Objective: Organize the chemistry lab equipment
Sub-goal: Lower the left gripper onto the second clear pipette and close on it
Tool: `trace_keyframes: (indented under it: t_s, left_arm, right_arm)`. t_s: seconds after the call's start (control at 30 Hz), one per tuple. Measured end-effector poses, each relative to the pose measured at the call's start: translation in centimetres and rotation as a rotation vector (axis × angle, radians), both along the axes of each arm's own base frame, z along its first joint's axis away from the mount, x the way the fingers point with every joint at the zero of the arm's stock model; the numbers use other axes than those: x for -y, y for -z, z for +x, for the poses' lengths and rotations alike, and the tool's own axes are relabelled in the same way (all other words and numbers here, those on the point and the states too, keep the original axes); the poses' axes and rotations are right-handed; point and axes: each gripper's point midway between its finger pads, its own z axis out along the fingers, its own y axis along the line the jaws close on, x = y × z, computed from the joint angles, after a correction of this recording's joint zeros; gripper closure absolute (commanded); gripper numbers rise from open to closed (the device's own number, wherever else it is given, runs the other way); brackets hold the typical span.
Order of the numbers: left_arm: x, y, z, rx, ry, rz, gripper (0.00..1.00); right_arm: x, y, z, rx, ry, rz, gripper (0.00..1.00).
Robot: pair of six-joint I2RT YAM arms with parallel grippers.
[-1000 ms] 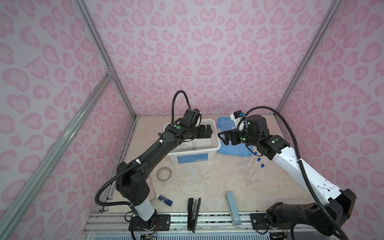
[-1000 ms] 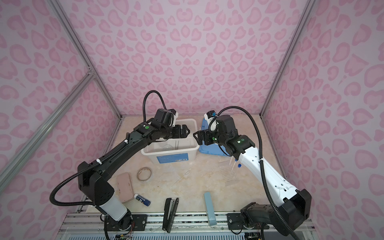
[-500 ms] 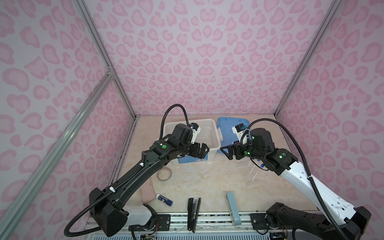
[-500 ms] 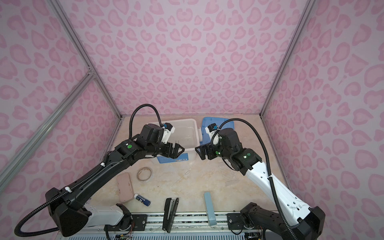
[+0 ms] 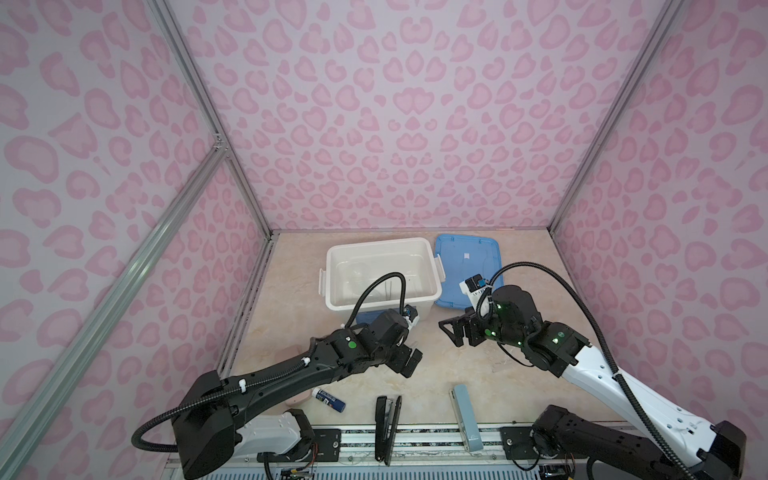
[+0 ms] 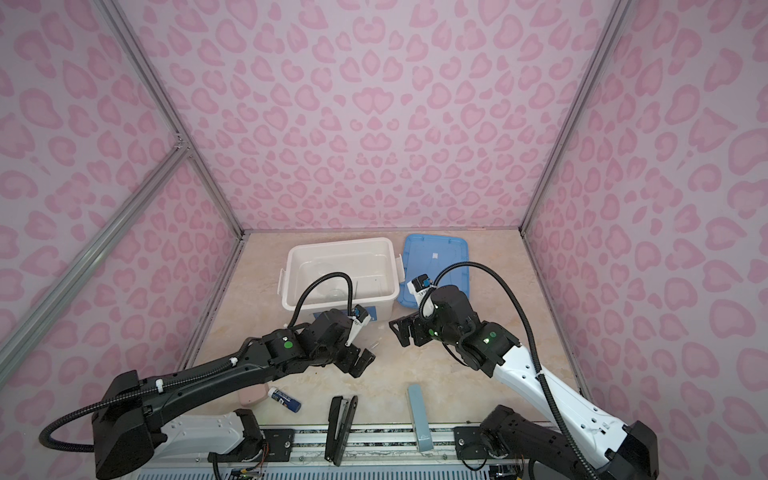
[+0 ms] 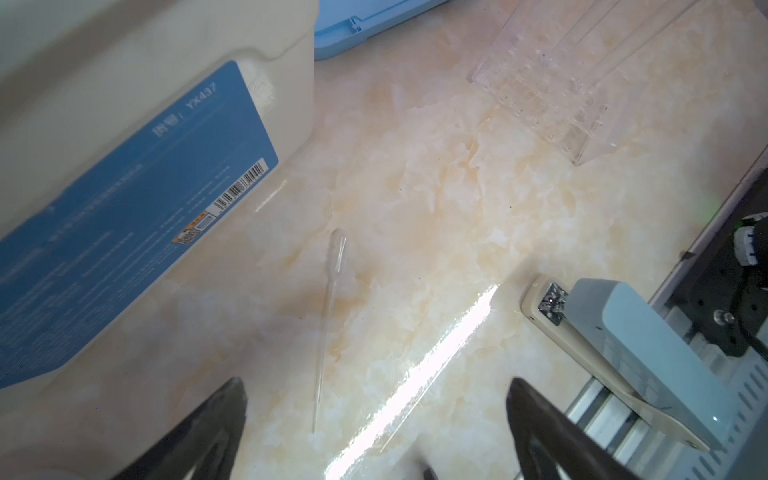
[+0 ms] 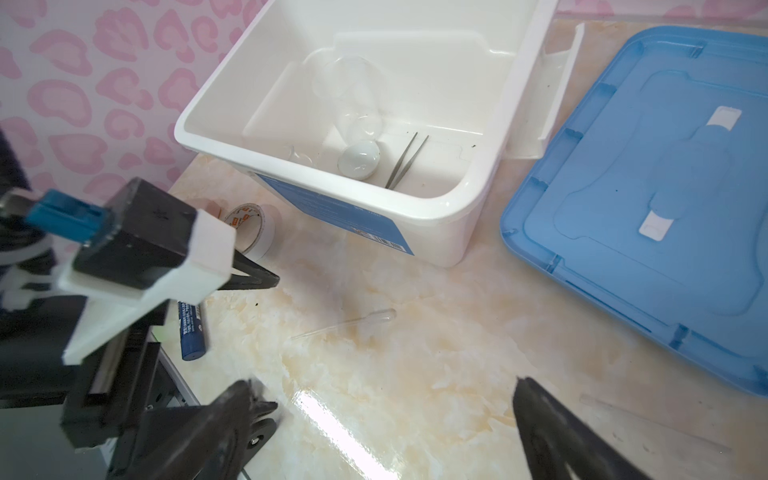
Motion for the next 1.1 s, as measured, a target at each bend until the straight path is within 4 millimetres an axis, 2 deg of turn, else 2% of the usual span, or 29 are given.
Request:
trace_keyframes:
  t_s: [0.07, 0.2, 0.27, 0.33, 0.57, 0.6, 0.83, 0.93, 1.1]
  left_arm:
    - [0.0, 1.4, 0.1, -0.002, -0.005, 0.022, 0.03]
    - [0.5, 3.0, 0.5, 0.004, -0.015, 0.017, 0.17]
    - [0.7, 4.1, 0.6, 0.001, -0.014, 0.021, 0.19]
    - [0.9, 5.0, 0.7, -0.002, -0.01, 0.029, 0.26]
    - [2.2, 7.3, 1.3, -0.006, 0.017, 0.041, 0.39]
    - [2.2, 7.5, 1.4, -0.005, 0.016, 0.045, 0.42]
    - [2.7, 8.3, 2.4, 0.027, 0.011, 0.058, 0.45]
    - [2.9, 8.6, 2.9, 0.036, 0.001, 0.072, 0.54]
    - [2.9, 9.0, 3.6, 0.057, -0.02, 0.073, 0.55]
  right_arm:
    - [0.2, 0.3, 0.0, 0.001, 0.013, 0.0, 0.01]
    - [0.5, 0.8, -0.1, 0.002, 0.026, -0.002, 0.01]
    - [0.7, 1.2, -0.3, -0.001, 0.03, -0.009, 0.01]
    - [0.8, 1.6, -0.3, -0.004, 0.034, -0.016, 0.01]
    - [1.0, 2.5, -0.5, -0.018, 0.036, -0.031, 0.02]
    - [1.0, 2.6, -0.6, -0.019, 0.036, -0.032, 0.01]
    - [1.1, 2.7, -0.6, -0.022, 0.043, -0.031, 0.01]
    - [1.1, 2.6, -0.6, -0.02, 0.042, -0.029, 0.01]
    - [1.3, 2.6, -0.7, -0.014, 0.047, -0.028, 0.01]
